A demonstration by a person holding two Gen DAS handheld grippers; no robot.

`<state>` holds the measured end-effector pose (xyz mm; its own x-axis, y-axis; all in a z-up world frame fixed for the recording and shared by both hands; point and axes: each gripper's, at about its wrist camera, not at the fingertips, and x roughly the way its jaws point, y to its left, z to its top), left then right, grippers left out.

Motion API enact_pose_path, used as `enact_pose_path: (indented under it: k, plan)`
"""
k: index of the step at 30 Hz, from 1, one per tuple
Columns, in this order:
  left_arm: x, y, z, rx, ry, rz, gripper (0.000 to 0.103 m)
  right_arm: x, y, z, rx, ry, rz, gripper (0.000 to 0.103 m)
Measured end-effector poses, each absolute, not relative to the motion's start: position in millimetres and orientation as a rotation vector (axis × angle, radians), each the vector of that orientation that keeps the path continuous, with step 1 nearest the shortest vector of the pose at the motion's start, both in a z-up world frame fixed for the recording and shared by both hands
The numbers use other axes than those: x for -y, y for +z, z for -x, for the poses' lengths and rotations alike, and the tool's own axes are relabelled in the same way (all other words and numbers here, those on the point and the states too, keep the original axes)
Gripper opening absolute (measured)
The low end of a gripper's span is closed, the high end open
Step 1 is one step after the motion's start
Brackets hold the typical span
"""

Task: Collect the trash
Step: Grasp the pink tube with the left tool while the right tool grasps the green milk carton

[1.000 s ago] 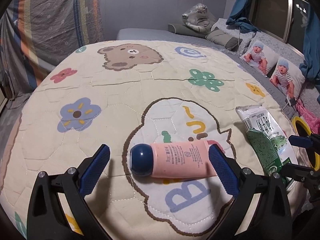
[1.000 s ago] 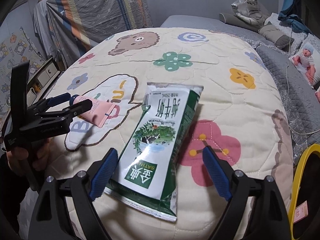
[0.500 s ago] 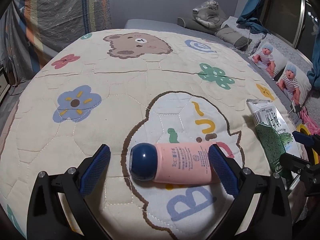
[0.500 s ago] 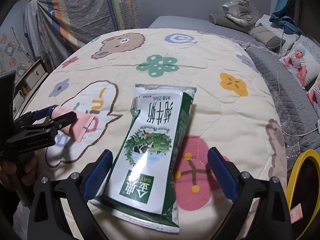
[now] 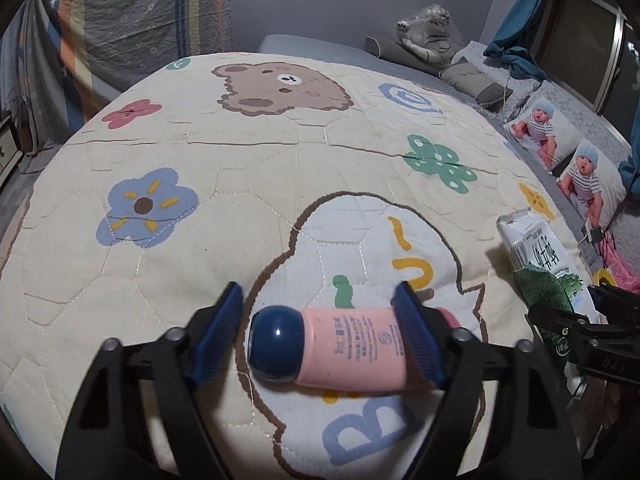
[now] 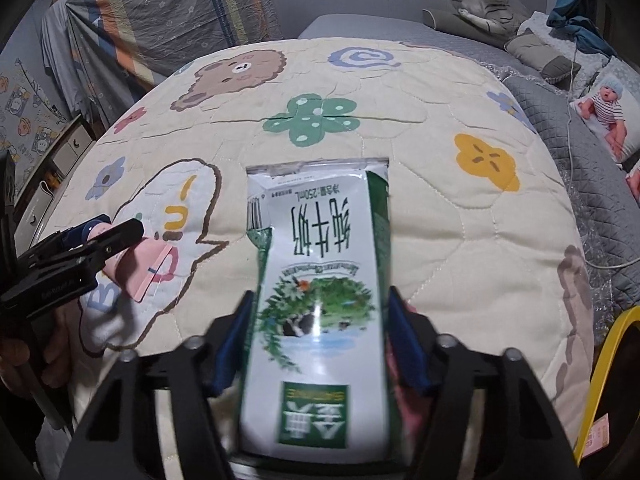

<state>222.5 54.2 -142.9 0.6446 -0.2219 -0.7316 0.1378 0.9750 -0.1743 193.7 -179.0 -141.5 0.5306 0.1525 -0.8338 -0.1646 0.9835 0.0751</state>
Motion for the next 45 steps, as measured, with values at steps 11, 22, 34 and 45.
enact_pose_path:
  k: [11,22,34,45]
  plan:
    - [-66,-142,-220,-0.799,-0.14,0.18,0.03,179,-139,-216,-0.985,0.242,0.001,0.054]
    - [-54,-140,-241,-0.804,-0.2,0.19,0.0,186,-130,-227,-0.955,0.241,-0.034,0.054]
    - [-69,-95,-219,-0.784,-0.315,0.197,0.0,204,-111,-221,-0.914,0.226,-0.06,0.054]
    - [-46,-124,-169,-0.956,-0.274,0.218,0.052,210,-96,-211,-0.875,0.246,-0.084,0.054]
